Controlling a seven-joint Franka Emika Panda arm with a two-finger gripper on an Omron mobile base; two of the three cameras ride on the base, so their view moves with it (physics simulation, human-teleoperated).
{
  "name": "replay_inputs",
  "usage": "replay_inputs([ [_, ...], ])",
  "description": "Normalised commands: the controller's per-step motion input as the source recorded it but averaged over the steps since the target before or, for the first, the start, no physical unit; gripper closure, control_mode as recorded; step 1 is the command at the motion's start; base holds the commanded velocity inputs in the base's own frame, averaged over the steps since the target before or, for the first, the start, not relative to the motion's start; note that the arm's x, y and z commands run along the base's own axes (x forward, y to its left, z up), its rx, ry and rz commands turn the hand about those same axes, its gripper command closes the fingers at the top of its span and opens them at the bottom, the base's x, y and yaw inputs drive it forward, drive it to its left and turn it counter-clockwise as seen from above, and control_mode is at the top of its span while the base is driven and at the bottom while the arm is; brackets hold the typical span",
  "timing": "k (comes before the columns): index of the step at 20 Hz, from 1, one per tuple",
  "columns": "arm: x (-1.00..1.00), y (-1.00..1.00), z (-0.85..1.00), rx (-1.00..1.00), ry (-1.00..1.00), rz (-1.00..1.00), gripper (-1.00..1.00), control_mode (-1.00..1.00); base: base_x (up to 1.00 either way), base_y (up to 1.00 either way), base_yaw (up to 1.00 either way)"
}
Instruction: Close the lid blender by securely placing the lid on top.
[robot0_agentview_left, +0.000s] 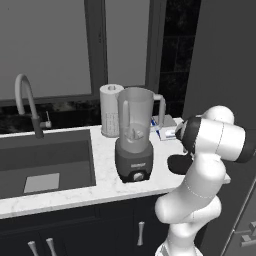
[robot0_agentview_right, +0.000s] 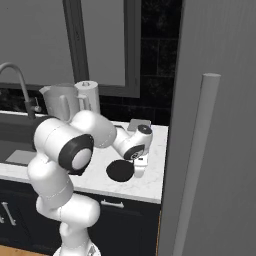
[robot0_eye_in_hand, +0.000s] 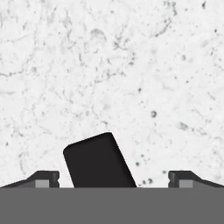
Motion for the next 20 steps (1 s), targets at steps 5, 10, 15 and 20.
replay_inputs([
  [5, 0.01, 0.25, -0.37, 0.0, 0.0, 0.0, 1.0, -1.0, 0.0, 0.0, 0.0],
  [10, 0.0, 0.01, -0.07, 0.0, 0.01, 0.0, 1.0, -1.0, 0.0, 0.0, 0.0],
  [15, 0.0, 0.0, 0.0, 0.0, 0.0, 0.0, 1.0, -1.0, 0.0, 0.0, 0.0],
  [20, -0.22, 0.0, 0.02, 0.0, 0.0, -0.05, 1.0, -1.0, 0.0, 0.0, 0.0],
])
